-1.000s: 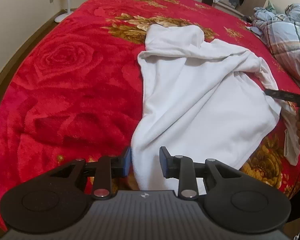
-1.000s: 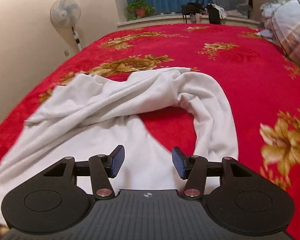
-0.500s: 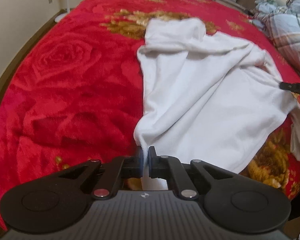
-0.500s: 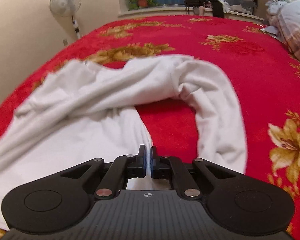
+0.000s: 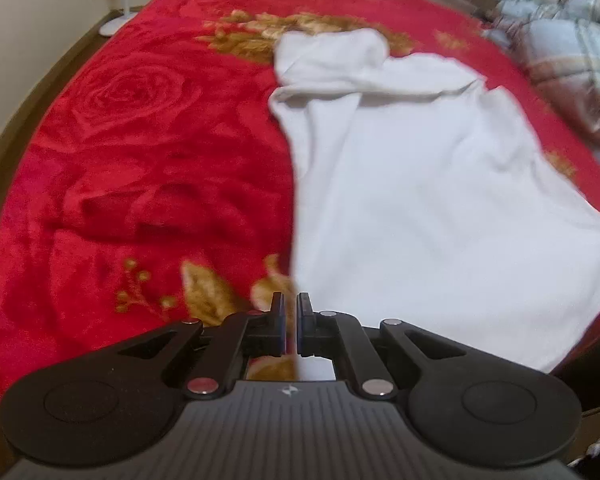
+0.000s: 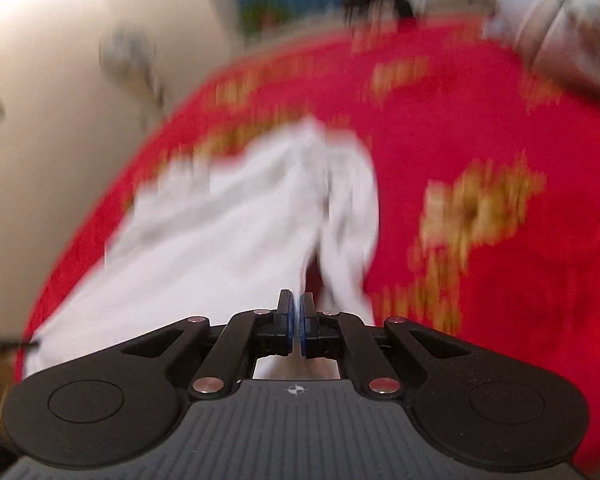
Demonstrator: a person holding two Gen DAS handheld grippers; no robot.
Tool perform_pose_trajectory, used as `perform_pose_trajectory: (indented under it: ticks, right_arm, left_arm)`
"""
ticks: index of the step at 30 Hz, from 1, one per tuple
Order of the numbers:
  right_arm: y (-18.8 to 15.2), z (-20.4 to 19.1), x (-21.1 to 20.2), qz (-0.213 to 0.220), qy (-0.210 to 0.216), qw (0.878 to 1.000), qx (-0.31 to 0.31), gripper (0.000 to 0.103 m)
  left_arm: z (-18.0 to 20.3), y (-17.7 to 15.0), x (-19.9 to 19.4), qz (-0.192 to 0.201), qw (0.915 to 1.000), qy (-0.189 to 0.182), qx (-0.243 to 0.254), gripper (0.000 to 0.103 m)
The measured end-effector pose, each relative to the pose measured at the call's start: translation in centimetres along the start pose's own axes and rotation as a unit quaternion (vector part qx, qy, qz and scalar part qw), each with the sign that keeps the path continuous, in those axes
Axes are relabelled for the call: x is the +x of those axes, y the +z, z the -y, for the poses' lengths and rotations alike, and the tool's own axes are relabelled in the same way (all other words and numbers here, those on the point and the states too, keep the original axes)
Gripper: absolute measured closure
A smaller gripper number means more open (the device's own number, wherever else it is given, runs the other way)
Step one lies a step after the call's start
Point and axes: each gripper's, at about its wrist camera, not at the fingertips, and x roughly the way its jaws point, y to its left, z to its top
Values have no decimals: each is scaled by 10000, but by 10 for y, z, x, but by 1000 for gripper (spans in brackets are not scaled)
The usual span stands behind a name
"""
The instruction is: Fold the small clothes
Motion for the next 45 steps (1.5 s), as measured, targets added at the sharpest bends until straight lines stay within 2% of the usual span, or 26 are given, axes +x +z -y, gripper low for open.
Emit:
perform_pose_trajectory:
  ticks: [2, 4, 7, 10, 13, 16, 18, 19, 22, 23, 25, 26, 29, 30, 31, 32, 34, 35, 37, 38, 40, 42, 45]
  right_arm:
    - [2, 6, 7, 65, -393, 9990, -193, 96]
    - [14, 19, 9, 305, -441, 9986, -51, 95]
    - [39, 40, 31, 328, -458, 9981, 252, 78]
    - [53, 48, 67, -25, -377, 9986, 357, 69]
    - [52, 45, 96, -365, -46, 9985, 417, 66]
    - [49, 39, 116, -654, -71, 9975, 246, 66]
    - [49, 35, 122, -717, -75, 9974, 77, 90]
    - [52, 33, 121, -695, -158, 9974, -40, 95]
    - [74, 35, 98, -350, -313, 9984, -320, 97]
    - [86, 39, 87, -156, -451, 9979, -437, 97]
    - [115, 46, 64, 331, -1088, 9890, -948, 97]
    - [129, 50, 53, 548, -1484, 9806, -1154, 97]
    - [163, 70, 29, 1207, -2703, 9415, -1613, 96]
    - [168, 78, 27, 1319, -2911, 9330, -1656, 95]
    - [170, 87, 27, 1330, -2972, 9317, -1609, 92]
    - [170, 98, 32, 1221, -2995, 9342, -1503, 86]
    - [161, 126, 46, 818, -3026, 9440, -1031, 81]
    - [153, 142, 51, 677, -2892, 9526, -661, 80]
    - [134, 173, 60, 502, -2339, 9707, 233, 80]
    - [124, 186, 62, 524, -2102, 9743, 623, 80]
    - [109, 212, 66, 494, -1802, 9733, 1332, 80]
    - [102, 231, 67, 489, -1634, 9655, 1968, 80]
    - [98, 247, 74, 654, -1605, 9577, 2297, 78]
  left_arm:
    - [-2, 8, -3, 204, 9997, 51, -116, 97]
    - [-4, 15, -6, 362, 9988, -105, -314, 96]
    - [1, 25, -3, 432, 9985, -94, -309, 96]
    - [9, 34, 5, 381, 9990, -85, -223, 96]
    - [19, 41, 11, 346, 9993, -68, -112, 96]
    - [23, 50, 18, 366, 9993, -85, -72, 96]
    - [25, 55, 20, 377, 9992, -92, -86, 96]
    - [25, 58, 21, 388, 9992, -96, -93, 96]
    - [28, 65, 23, 427, 9990, -116, -106, 96]
    - [29, 68, 24, 440, 9989, -120, -105, 96]
    - [31, 72, 25, 452, 9988, -128, -103, 96]
    - [32, 75, 27, 451, 9988, -132, -100, 96]
    - [36, 81, 32, 429, 9990, -129, -86, 96]
    - [37, 83, 34, 423, 9990, -137, -82, 96]
    - [39, 85, 35, 413, 9990, -148, -75, 96]
    - [41, 87, 37, 404, 9990, -158, -67, 96]
    - [46, 89, 40, 385, 9991, -183, -29, 96]
    - [48, 90, 41, 376, 9991, -197, 0, 96]
    - [52, 91, 44, 354, 9992, -205, 35, 96]
    - [54, 92, 46, 340, 9992, -205, 43, 96]
    - [57, 93, 50, 297, 9993, -195, 68, 96]
    - [61, 96, 54, 280, 9994, -176, 110, 96]
    - [65, 100, 59, 253, 9995, -167, 121, 96]
